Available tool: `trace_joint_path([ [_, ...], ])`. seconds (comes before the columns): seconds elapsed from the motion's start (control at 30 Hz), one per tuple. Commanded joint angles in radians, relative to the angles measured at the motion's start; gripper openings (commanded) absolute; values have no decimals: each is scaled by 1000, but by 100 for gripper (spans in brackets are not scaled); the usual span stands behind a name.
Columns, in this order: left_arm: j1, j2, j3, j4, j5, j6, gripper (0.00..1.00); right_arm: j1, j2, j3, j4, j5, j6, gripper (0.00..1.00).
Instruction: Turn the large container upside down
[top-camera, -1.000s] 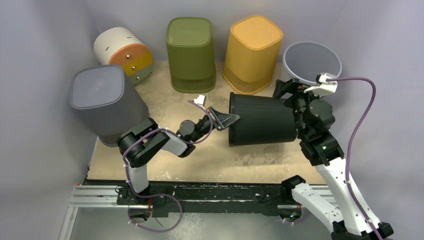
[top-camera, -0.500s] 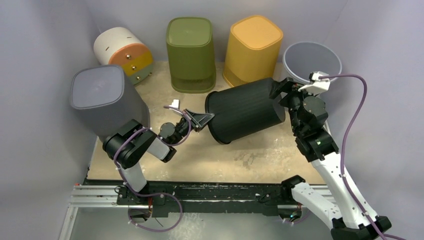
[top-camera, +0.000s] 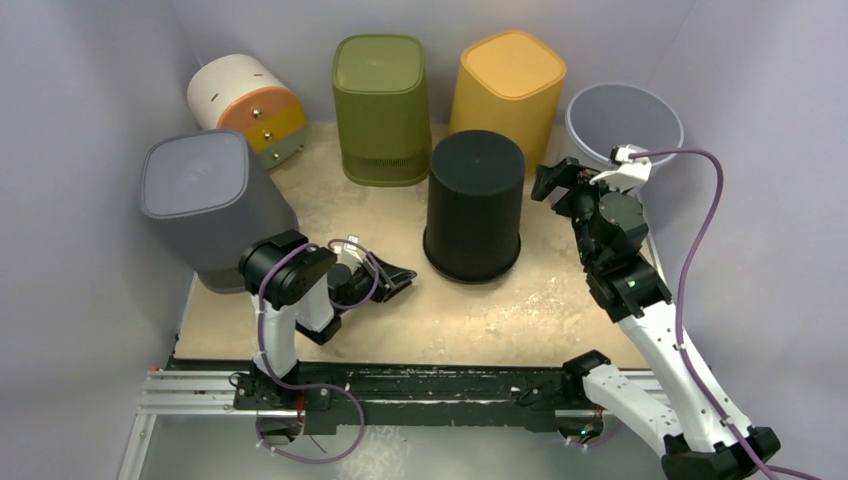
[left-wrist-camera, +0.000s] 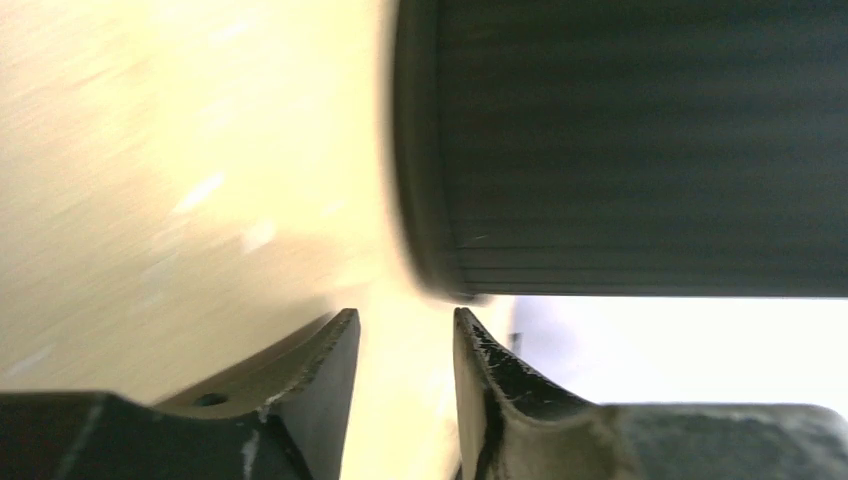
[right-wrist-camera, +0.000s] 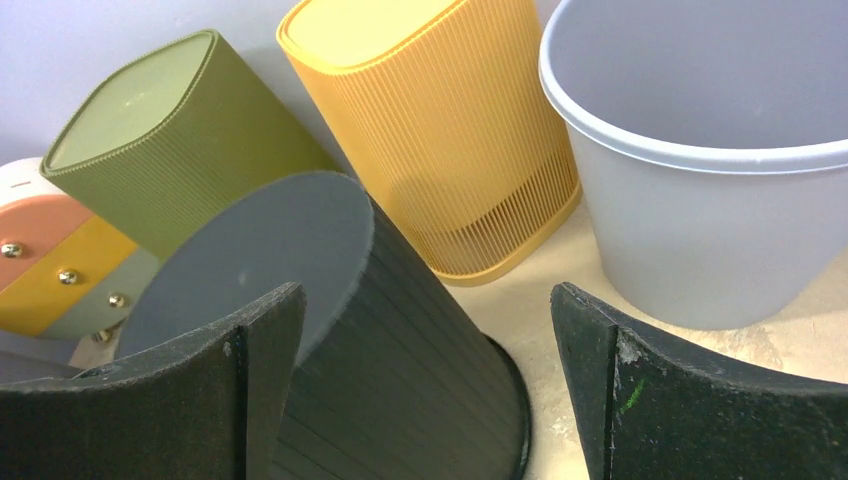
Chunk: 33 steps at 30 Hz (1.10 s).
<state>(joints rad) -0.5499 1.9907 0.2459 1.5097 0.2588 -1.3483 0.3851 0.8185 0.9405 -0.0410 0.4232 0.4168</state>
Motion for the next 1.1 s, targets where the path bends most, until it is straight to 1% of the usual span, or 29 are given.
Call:
trace_joint_path([
  [0.0,21,-25,-19,213,13,83,42,-5,-6,3,46,-13,15,94],
  [0.1,29,-28,-25,213,19,78,42,-5,-8,1,42,-12,20,94],
  [0.2,31,-34,-35,201,21,80,42,-5,-11,-5,26,21,22,94],
  [0.27,31,-59,-39,146,22,98,42,-5,-17,-23,14,60,19,94],
  [0.33,31,-109,-35,42,21,134,42,-5,-20,-49,1,96,19,94],
  [0.37,31,-143,-30,-34,18,157,41,-5,-19,-68,-8,106,21,95],
  [0.43,31,-247,-6,-240,2,221,40,-5,-10,-92,-20,104,33,96],
  [0.5,31,-380,29,-506,-36,297,40,-5,4,-116,-40,99,56,97],
  [0.6,31,-616,105,-930,-143,424,40,-5,29,-156,-42,87,84,99],
  [0.7,31,-812,230,-1334,-256,518,40,-5,65,-194,-20,78,98,99],
  [0.8,31,-938,389,-1668,-371,598,40,-5,112,-227,-14,96,119,100],
  [0.83,30,-963,441,-1755,-403,623,40,-5,136,-239,-17,102,131,100],
  [0.9,30,-998,544,-1881,-444,666,41,-5,185,-267,-13,103,152,100],
  [1.0,29,-1021,683,-2011,-484,725,41,-5,259,-309,12,83,196,100],
  [1.07,30,-1021,773,-2066,-507,755,41,-5,300,-329,60,76,208,100],
])
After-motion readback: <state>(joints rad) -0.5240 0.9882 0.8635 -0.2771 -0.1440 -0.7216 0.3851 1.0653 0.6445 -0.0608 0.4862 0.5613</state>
